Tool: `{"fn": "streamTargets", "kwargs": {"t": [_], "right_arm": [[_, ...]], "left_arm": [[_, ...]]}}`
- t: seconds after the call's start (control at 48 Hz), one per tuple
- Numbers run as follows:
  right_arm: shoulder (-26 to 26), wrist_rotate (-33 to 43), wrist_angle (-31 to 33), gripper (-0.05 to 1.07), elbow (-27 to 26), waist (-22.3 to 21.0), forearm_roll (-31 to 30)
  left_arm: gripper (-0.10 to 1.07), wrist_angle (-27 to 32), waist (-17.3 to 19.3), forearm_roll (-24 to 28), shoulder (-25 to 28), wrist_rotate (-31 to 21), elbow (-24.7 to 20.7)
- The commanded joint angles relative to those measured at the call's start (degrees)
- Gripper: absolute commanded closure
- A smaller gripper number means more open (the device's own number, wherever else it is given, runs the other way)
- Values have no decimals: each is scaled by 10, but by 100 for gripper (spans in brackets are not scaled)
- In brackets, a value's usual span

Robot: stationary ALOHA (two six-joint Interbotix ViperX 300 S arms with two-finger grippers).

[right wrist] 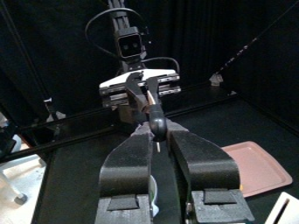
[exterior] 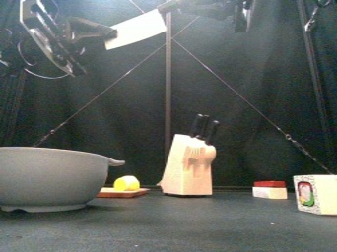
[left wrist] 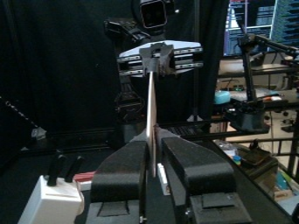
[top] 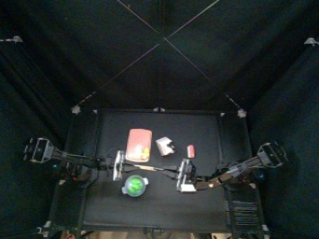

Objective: Grab cleaver with other hand

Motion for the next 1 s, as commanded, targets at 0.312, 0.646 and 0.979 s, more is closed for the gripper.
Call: {"fn": "streamTargets", "kwargs": {"t": [0.312, 0.646, 0.979], "right_arm": [[-5, 1, 19, 50, -11, -4, 28], [-2, -1, 29, 0, -11, 0, 50], [-2, -3, 29, -1, -10, 0, 57]], "left_arm": [[77, -6, 0, 5, 0, 2, -6], [77, -5, 4, 4, 0, 2, -2], [77, -5, 6, 4, 0, 2, 1]]}}
